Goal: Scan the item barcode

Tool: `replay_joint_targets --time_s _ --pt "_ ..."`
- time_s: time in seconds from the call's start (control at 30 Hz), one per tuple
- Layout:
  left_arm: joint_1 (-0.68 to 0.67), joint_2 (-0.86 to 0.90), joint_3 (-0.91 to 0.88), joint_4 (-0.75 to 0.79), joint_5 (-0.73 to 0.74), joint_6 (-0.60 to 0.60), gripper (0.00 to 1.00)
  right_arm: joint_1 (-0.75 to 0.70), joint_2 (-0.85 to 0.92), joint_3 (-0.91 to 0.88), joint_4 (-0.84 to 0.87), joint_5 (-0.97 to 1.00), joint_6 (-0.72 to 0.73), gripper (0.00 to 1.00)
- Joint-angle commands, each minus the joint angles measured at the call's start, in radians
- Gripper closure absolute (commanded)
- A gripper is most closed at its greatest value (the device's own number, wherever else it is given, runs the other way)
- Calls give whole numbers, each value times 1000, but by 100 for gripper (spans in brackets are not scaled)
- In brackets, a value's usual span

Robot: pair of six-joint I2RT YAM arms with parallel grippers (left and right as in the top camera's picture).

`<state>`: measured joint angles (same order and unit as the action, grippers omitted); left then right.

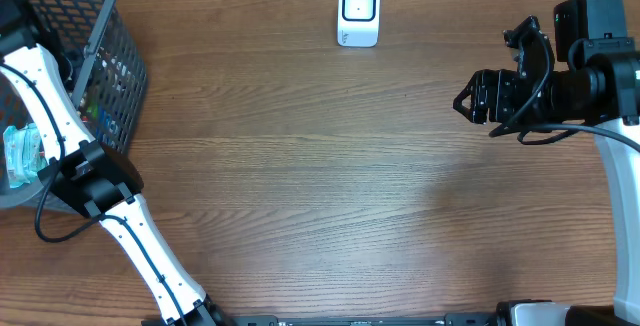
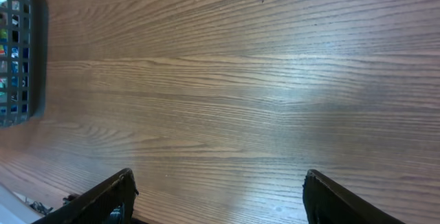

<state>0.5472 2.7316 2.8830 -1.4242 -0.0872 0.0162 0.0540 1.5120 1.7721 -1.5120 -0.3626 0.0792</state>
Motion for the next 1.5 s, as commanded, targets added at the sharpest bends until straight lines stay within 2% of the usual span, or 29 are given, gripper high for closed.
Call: replay_joint_targets --time_s 0.0,0.3,0.43,0.53,0.7,0.87,1.07,1.3,1.47 --pt "-4 75 -2 2 49 30 2 3 -6 20 0 -6 5 21" --pt "-20 142 -2 -57 88 29 31 3 -6 21 7 -6 23 20" --pt "-20 132 8 -79 98 23 32 3 -6 20 7 -6 23 20" --pt "-16 132 35 -116 183 22 32 3 -6 21 7 -6 23 20" --pt "-13 132 47 -217 298 21 41 3 -6 21 7 -6 23 20" --pt "-20 135 25 -217 239 20 32 3 -6 21 6 -6 23 20" --pt "-23 136 18 -210 179 -17 32 3 -6 21 5 -6 23 20" --pt "-25 144 10 -115 155 -26 31 3 -6 21 -1 -6 23 20" --pt "-33 144 5 -48 155 -103 30 3 -6 21 -1 -6 23 20"
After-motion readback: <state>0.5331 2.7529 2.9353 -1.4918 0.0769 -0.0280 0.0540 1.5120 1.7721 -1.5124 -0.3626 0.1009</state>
